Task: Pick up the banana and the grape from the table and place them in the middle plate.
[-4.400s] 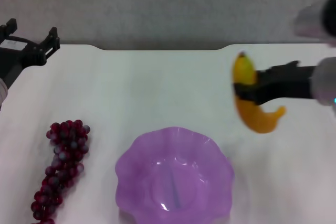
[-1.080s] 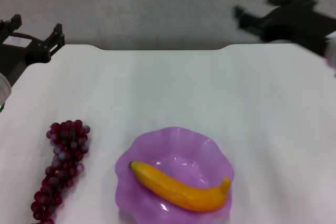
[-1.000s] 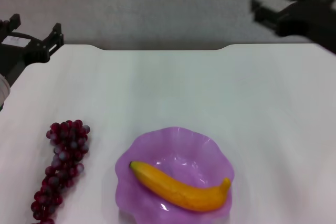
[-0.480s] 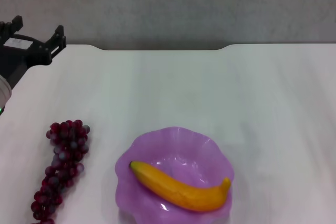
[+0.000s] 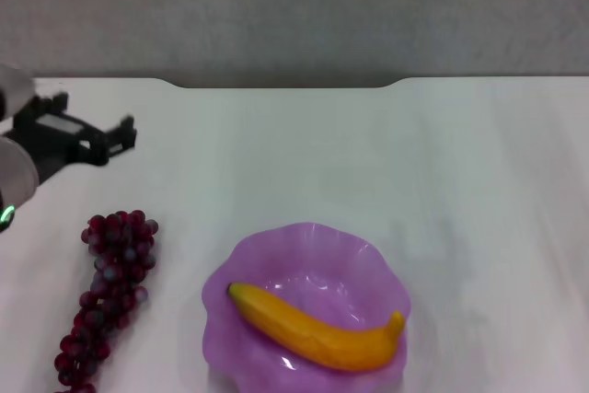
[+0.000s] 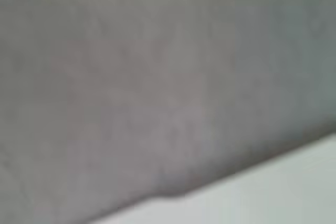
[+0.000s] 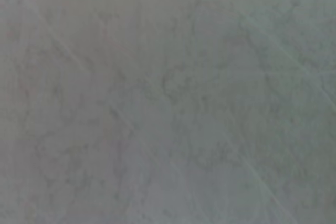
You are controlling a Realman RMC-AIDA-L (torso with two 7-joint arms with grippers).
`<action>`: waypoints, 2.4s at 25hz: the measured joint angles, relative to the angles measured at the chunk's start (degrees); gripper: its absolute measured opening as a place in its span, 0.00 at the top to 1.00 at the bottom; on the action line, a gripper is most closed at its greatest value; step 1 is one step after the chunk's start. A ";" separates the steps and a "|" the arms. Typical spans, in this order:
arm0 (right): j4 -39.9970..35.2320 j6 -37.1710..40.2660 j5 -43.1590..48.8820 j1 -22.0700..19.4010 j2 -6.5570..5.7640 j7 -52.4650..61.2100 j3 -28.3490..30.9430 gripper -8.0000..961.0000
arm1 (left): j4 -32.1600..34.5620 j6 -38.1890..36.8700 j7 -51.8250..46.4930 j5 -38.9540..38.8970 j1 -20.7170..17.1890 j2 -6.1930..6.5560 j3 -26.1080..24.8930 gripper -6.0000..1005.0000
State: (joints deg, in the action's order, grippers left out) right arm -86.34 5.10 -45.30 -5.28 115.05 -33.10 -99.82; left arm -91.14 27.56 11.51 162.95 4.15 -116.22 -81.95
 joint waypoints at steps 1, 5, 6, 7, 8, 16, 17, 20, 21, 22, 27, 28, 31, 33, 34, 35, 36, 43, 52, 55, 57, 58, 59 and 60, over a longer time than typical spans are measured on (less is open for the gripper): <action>-0.05 -0.03 0.00 0.01 0.00 -0.03 -0.08 0.22 | -0.03 1.98 -0.23 0.01 0.83 0.00 -0.45 0.13; -0.54 -0.04 0.06 0.07 0.00 -0.12 -0.69 0.22 | 1.54 15.08 -3.35 0.01 7.00 -0.03 -4.08 0.13; -0.66 -0.04 0.06 0.09 0.00 -0.15 -0.76 0.22 | 2.33 16.64 -3.95 0.01 7.96 -0.03 -4.80 0.13; -0.68 -0.04 0.07 0.11 0.00 -0.16 -0.80 0.22 | 3.81 18.61 -4.68 0.01 9.33 -0.04 -5.68 0.13; -0.69 -0.03 0.07 0.13 0.00 -0.17 -0.85 0.22 | 5.25 20.15 -5.22 0.01 10.54 -0.04 -6.50 0.13; -0.82 0.02 0.04 0.13 0.00 -0.20 -1.15 0.22 | 15.01 29.42 -7.06 0.54 18.07 -0.04 -10.32 0.14; -0.83 0.02 0.04 0.13 0.00 -0.21 -1.18 0.22 | 16.01 30.12 -7.12 0.71 18.69 -0.04 -10.48 0.14; -0.85 -0.05 0.04 0.25 0.00 -0.20 -1.25 0.22 | 18.00 30.63 -7.09 0.71 19.85 -0.05 -10.54 0.15; -0.85 -0.34 0.02 0.35 -0.01 -0.17 -1.21 0.22 | 18.61 30.57 -7.04 0.66 20.10 -0.05 -10.55 0.15; -0.85 -0.81 -0.01 0.52 -0.03 -0.08 -1.06 0.22 | 19.18 30.45 -6.99 0.60 20.34 -0.05 -10.56 0.15; -0.85 -1.59 -0.06 0.80 -0.09 0.05 -0.73 0.22 | 21.60 30.15 -6.65 0.37 21.64 -0.06 -10.64 0.17; -0.85 -1.59 -0.06 0.84 -0.09 0.05 -0.77 0.22 | 21.94 30.11 -6.62 0.36 21.83 -0.06 -10.56 0.17; -0.78 -1.97 -0.06 1.14 -0.09 0.07 -0.75 0.22 | 22.95 30.01 -6.59 0.35 22.44 -0.06 -10.39 0.18; -0.70 -2.24 -0.06 1.27 -0.09 0.08 -0.68 0.22 | 23.44 29.89 -6.59 0.35 22.64 -0.06 -10.25 0.18; -0.66 -2.27 -0.05 1.29 -0.09 0.08 -0.67 0.22 | 23.57 29.78 -6.59 0.35 22.67 -0.06 -10.18 0.18; -0.62 -2.27 -0.05 1.31 -0.09 0.09 -0.67 0.22 | 23.62 29.72 -6.60 0.33 22.67 -0.06 -10.17 0.19; -0.60 -2.28 -0.05 1.32 -0.09 0.09 -0.66 0.22 | 23.66 29.68 -6.62 0.31 22.68 -0.06 -10.15 0.19; -0.59 -2.30 -0.05 1.32 -0.09 0.13 -0.63 0.22 | 23.69 29.97 -6.61 0.19 22.75 -0.05 -10.50 0.28; -0.81 -2.80 -0.05 1.32 -0.09 0.09 -0.67 0.22 | 23.39 30.10 -6.50 0.17 22.65 -0.05 -10.44 0.56; -0.84 -3.00 -0.04 1.32 -0.09 0.06 -0.63 0.22 | 22.78 29.74 -6.40 0.17 22.26 -0.05 -10.32 0.61; -0.84 -3.00 -0.01 1.33 -0.09 0.05 -0.63 0.22 | 21.94 29.66 -6.36 0.20 21.84 -0.05 -10.22 0.64; -0.79 -3.00 0.04 1.37 -0.09 0.04 -0.69 0.22 | 21.38 29.63 -6.34 0.26 21.57 -0.05 -10.17 0.65; -0.79 -3.00 0.04 1.37 -0.09 0.04 -0.69 0.22 | 20.78 29.60 -6.29 0.32 21.20 -0.05 -10.15 0.66; -0.74 -3.00 0.04 1.40 -0.09 0.03 -0.74 0.22 | 19.93 29.60 -6.20 0.33 20.75 -0.05 -10.13 0.67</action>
State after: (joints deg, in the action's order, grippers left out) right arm -87.08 2.10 -45.26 -3.88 114.96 -33.07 -100.56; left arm -71.21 57.16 5.31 163.27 24.90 -116.27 -92.08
